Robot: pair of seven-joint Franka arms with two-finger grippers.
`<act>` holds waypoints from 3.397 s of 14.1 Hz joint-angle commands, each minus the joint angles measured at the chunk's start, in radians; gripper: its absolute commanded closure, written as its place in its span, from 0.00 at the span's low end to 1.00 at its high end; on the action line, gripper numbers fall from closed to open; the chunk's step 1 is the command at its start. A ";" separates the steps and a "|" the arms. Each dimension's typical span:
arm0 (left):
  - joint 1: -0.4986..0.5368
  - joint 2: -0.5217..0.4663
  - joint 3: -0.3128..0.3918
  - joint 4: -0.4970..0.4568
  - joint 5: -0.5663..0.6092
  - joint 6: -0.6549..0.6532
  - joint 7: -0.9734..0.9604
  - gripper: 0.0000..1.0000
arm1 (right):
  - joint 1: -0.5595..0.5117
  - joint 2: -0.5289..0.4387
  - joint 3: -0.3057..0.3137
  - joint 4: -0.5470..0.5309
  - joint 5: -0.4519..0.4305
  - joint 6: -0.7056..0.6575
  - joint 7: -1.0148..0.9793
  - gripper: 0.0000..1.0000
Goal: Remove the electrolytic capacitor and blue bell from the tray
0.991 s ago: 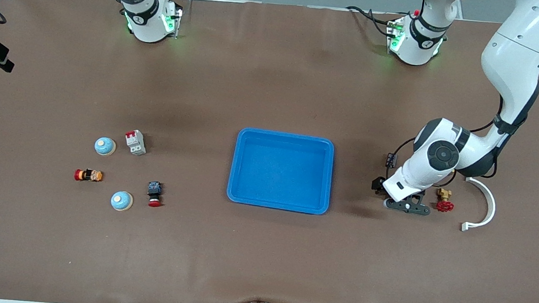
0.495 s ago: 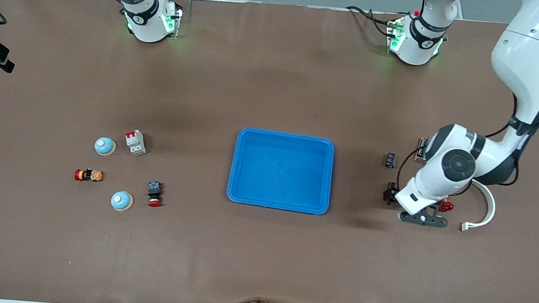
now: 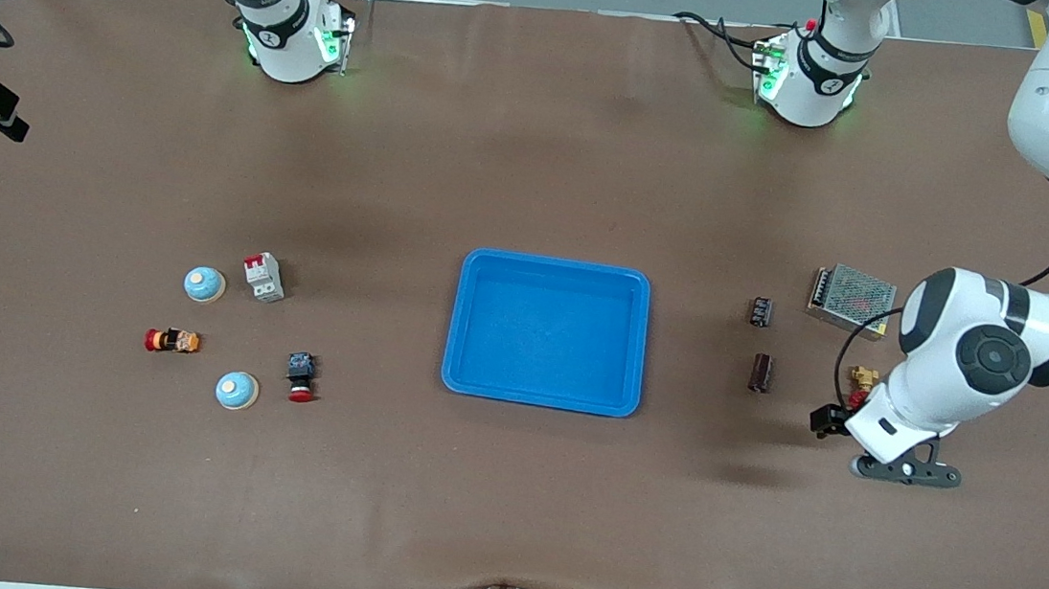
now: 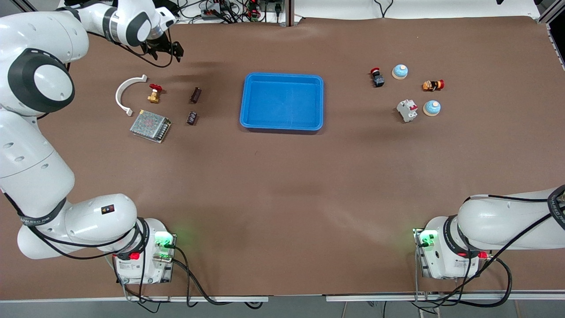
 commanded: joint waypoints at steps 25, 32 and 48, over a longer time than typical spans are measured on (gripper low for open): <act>-0.397 -0.091 0.466 0.440 -0.407 -0.660 0.232 0.00 | -0.001 0.007 0.012 0.008 0.004 0.003 0.015 0.00; -0.368 -0.324 0.467 0.434 -0.499 -0.927 0.266 0.00 | 0.001 0.007 0.014 0.008 0.004 0.001 0.015 0.00; -0.452 -0.791 0.517 0.007 -0.476 -0.824 0.276 0.00 | -0.001 0.007 0.014 0.006 0.003 0.001 0.015 0.00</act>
